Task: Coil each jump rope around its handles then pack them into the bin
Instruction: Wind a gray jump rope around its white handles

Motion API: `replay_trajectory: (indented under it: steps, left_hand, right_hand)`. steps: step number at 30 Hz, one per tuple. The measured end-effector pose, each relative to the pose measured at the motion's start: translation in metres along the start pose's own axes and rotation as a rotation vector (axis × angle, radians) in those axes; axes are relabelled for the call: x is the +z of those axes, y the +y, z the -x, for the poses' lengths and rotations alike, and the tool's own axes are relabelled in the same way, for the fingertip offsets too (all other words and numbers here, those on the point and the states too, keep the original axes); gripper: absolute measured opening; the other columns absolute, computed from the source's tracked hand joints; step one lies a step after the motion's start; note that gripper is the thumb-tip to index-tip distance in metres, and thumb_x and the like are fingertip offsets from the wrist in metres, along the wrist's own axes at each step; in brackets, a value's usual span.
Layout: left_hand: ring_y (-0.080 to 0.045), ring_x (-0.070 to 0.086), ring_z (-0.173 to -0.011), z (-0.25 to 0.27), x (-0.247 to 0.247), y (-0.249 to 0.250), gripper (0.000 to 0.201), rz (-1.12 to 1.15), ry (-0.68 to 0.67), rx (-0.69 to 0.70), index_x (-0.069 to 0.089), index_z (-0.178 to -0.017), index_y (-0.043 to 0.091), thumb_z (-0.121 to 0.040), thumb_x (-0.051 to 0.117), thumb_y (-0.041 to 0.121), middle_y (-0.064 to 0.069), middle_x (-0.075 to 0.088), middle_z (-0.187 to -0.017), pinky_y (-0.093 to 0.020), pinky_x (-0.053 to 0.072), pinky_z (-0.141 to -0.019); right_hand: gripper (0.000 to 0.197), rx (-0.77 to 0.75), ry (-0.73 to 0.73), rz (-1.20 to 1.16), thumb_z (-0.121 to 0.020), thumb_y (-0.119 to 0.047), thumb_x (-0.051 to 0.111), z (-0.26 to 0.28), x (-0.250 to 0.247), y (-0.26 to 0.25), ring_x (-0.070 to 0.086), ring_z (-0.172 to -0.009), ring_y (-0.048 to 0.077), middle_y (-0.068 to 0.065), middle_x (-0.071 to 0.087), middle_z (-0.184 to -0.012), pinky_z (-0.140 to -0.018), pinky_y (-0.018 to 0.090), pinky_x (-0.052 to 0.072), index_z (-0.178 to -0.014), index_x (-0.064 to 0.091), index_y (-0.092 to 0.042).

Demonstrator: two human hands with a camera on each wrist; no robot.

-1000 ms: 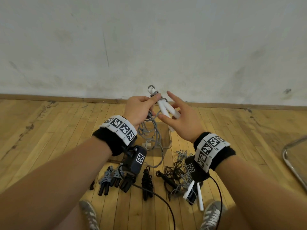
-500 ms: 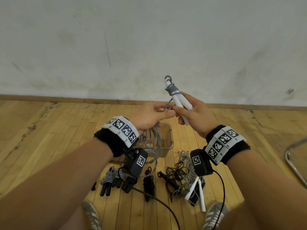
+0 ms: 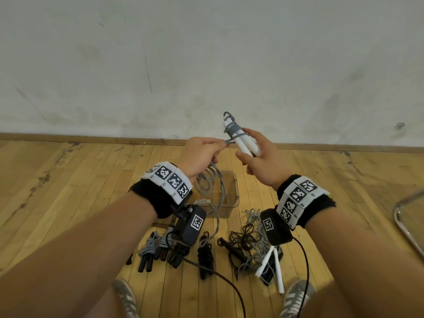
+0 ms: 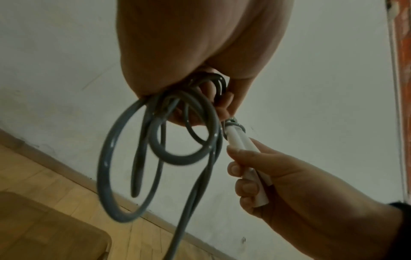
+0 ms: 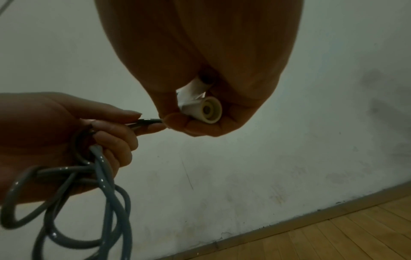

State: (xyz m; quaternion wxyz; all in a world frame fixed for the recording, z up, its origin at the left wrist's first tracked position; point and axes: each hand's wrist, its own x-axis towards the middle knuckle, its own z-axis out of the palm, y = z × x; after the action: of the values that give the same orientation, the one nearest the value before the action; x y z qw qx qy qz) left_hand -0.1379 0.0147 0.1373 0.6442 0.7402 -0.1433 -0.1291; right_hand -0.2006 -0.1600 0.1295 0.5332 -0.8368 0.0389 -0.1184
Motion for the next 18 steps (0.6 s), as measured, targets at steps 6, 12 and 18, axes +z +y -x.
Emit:
replay_trajectory:
  steps: [6,12,18]
  left_hand:
    - [-0.008,0.044,-0.046,0.003,0.010,0.000,0.023,0.042,0.058,-0.008,0.077,-0.107,0.005,-0.098,0.066,0.024,0.008,0.049,-0.058,-0.021,0.038,-0.051]
    - [-0.012,0.032,-0.046,0.009,0.015,0.006,0.038,0.021,0.074,0.003,0.078,-0.095,0.004,-0.100,0.063,0.039,0.006,0.036,-0.054,-0.023,0.030,-0.049]
    - [-0.004,0.049,-0.096,0.015,0.013,0.006,0.030,-0.046,0.127,-0.003,0.081,-0.103,0.015,-0.089,0.076,0.041,0.011,0.066,-0.089,-0.048,0.049,-0.083]
  right_hand:
    - [0.050,-0.049,0.094,0.243,-0.097,-0.023,0.064,-0.002,0.006,0.006,0.060,-0.062,0.010,-0.002,0.063,-0.095,-0.056,0.024,0.045,-0.144,0.046,-0.027]
    - [0.060,-0.095,0.041,0.381,-0.103,-0.031,0.053,0.006,0.012,0.000,0.064,-0.079,0.014,-0.005,0.063,-0.104,-0.065,0.029,0.052,-0.157,0.027,-0.037]
    - [0.070,-0.085,-0.106,0.331,-0.105,-0.024,0.045,0.009,0.011,-0.005,0.067,-0.077,0.029,0.009,0.072,-0.113,-0.071,0.041,0.054,-0.160,0.008,-0.046]
